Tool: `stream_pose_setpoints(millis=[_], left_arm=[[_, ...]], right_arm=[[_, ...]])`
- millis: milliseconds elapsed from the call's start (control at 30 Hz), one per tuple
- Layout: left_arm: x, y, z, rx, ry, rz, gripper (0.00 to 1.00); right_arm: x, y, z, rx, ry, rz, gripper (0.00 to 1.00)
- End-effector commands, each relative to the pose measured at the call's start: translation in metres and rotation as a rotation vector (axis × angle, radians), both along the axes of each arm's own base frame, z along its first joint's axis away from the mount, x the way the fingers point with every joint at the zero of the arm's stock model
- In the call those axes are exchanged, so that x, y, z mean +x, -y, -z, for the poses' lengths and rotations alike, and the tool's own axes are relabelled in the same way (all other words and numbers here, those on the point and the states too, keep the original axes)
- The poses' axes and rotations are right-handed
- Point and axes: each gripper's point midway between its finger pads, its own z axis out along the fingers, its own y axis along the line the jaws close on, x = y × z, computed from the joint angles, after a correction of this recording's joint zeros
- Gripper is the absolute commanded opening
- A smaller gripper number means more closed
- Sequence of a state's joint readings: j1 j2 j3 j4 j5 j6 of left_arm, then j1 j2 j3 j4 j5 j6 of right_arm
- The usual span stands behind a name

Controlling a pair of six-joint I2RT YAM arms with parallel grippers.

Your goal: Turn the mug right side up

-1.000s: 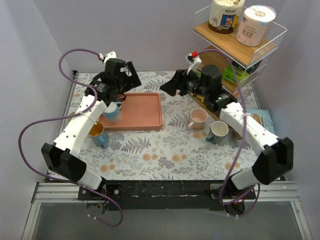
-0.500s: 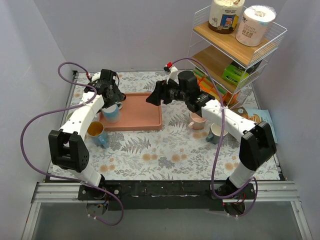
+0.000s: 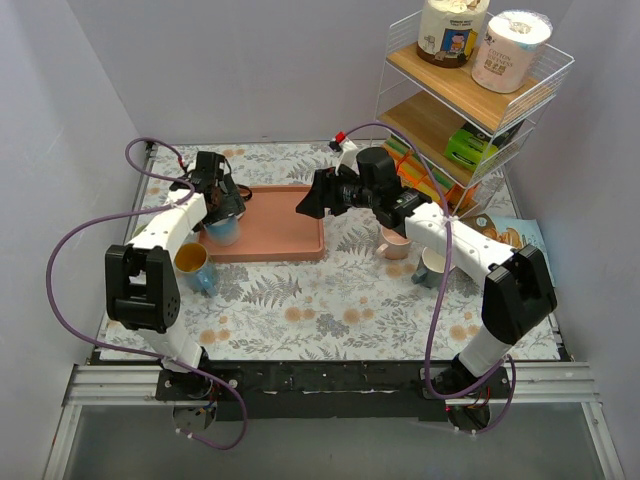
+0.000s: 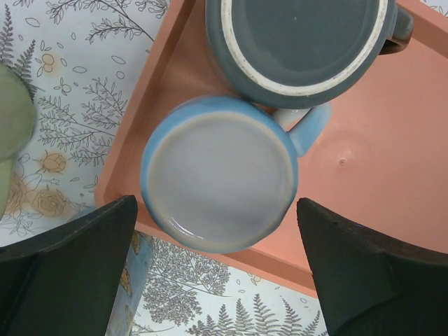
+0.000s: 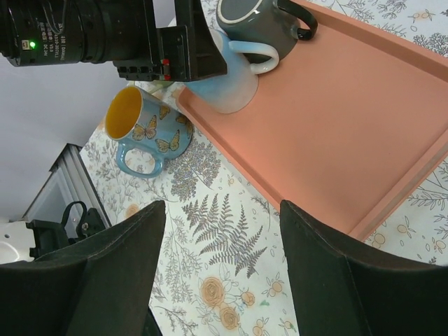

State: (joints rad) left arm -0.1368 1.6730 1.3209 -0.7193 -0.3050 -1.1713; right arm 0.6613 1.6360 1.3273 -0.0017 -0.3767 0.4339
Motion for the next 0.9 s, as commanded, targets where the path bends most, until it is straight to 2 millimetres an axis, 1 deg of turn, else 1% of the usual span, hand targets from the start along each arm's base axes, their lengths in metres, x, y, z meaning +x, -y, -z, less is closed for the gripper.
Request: stream_pose_setpoints(millis=[0, 33, 100, 167, 300, 333, 400, 433, 533, 567, 600, 633, 667, 700, 733, 767, 800, 833, 867], left_arm=[[0.015, -0.005, -0.008, 0.01, 0.066, 0.033, 0.98], [0.013, -0.009, -0.003, 0.018, 0.042, 0.019, 0.98], [0.013, -0.016, -0.001, 0.031, 0.035, -0.003, 0.98], [0.015, -0.018, 0.003, 0.026, 0.024, -0.01, 0.98], [0.023, -0.013, 0.009, -0.001, 0.027, 0.011, 0.98], [0.025, -0.011, 0.01, -0.011, 0.029, 0.017, 0.97], [0.027, -0.009, 0.012, -0.015, 0.027, 0.029, 0.88], [0.028, -0.007, 0.013, -0.024, 0.027, 0.035, 0.76], [0.026, -0.004, 0.01, -0.04, 0.035, 0.05, 0.61], [0.023, -0.001, 0.012, -0.052, 0.031, 0.063, 0.51], [0.022, 0.001, 0.007, -0.059, 0.046, 0.071, 0.47], [0.021, 0.002, 0.005, -0.067, 0.053, 0.075, 0.43], [0.02, 0.008, 0.003, -0.091, 0.056, 0.097, 0.37], [0.015, 0.01, 0.006, -0.104, 0.049, 0.109, 0.36], [0.014, 0.013, -0.001, -0.117, 0.072, 0.122, 0.35], [0.011, 0.017, -0.001, -0.135, 0.073, 0.14, 0.34], [0.005, 0.024, 0.004, -0.163, 0.06, 0.182, 0.34], [0.003, 0.029, -0.004, -0.181, 0.091, 0.208, 0.34], [0.002, 0.033, -0.005, -0.193, 0.102, 0.229, 0.34]], right_arm=[[-0.005, 0.004, -0.021, 0.031, 0.038, -0.005, 0.73], [-0.004, 0.004, -0.022, 0.031, 0.039, -0.002, 0.73], [-0.005, 0.003, -0.024, 0.034, 0.043, -0.005, 0.73], [-0.005, 0.003, -0.024, 0.034, 0.04, -0.006, 0.73], [-0.006, 0.004, -0.017, 0.015, 0.015, -0.008, 0.73], [-0.007, 0.004, -0.016, 0.013, 0.014, -0.01, 0.73], [-0.007, 0.005, -0.016, 0.01, 0.014, -0.011, 0.73], [-0.008, 0.005, -0.015, 0.006, 0.016, -0.012, 0.73], [-0.007, 0.005, -0.012, -0.004, 0.018, -0.014, 0.73], [-0.006, 0.005, -0.011, -0.009, 0.02, -0.017, 0.73], [-0.006, 0.005, -0.01, -0.016, 0.021, -0.021, 0.73], [-0.004, 0.003, -0.002, -0.037, 0.03, -0.04, 0.73], [-0.001, 0.001, -0.005, -0.046, 0.051, -0.053, 0.73], [-0.002, 0.001, 0.002, -0.073, 0.051, -0.075, 0.74], [-0.003, -0.003, 0.013, -0.1, 0.078, -0.139, 0.74], [-0.004, -0.005, 0.017, -0.109, 0.1, -0.174, 0.74], [-0.005, -0.007, 0.021, -0.121, 0.124, -0.206, 0.74], [-0.004, -0.01, 0.032, -0.151, 0.163, -0.242, 0.74], [-0.004, -0.01, 0.036, -0.165, 0.184, -0.261, 0.74]])
